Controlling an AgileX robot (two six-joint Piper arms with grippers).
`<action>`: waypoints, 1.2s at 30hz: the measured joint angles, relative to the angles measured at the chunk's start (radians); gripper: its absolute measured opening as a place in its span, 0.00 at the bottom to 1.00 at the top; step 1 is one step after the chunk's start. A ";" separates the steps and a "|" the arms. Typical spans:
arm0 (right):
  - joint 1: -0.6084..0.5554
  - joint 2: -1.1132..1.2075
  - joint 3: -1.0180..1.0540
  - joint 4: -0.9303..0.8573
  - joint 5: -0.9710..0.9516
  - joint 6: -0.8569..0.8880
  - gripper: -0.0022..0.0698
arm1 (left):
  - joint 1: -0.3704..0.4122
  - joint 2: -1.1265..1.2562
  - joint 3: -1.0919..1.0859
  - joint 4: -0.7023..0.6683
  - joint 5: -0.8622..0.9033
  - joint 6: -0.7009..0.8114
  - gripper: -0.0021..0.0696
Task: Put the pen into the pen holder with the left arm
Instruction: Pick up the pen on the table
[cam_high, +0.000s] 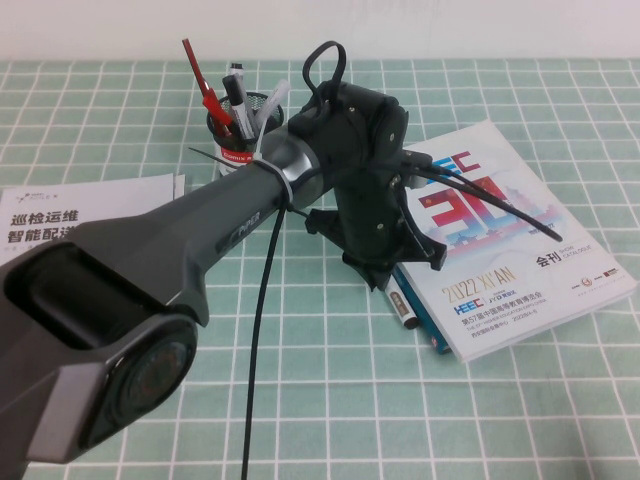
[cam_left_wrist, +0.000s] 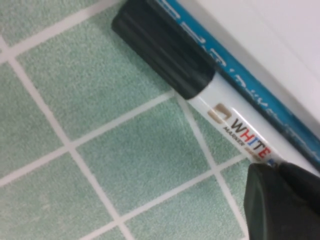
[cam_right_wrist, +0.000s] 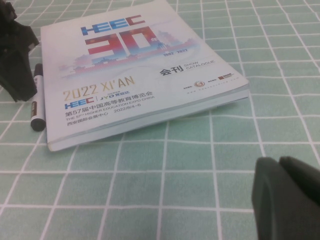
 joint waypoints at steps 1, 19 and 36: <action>0.000 0.000 0.000 0.000 0.000 0.000 0.00 | 0.000 -0.005 0.002 0.003 0.000 0.000 0.03; 0.000 0.000 0.000 0.000 0.000 0.000 0.00 | 0.016 -0.065 0.009 0.030 0.008 -0.225 0.51; 0.000 0.000 0.000 0.000 0.000 0.000 0.00 | 0.018 -0.004 0.009 -0.006 0.004 -0.367 0.54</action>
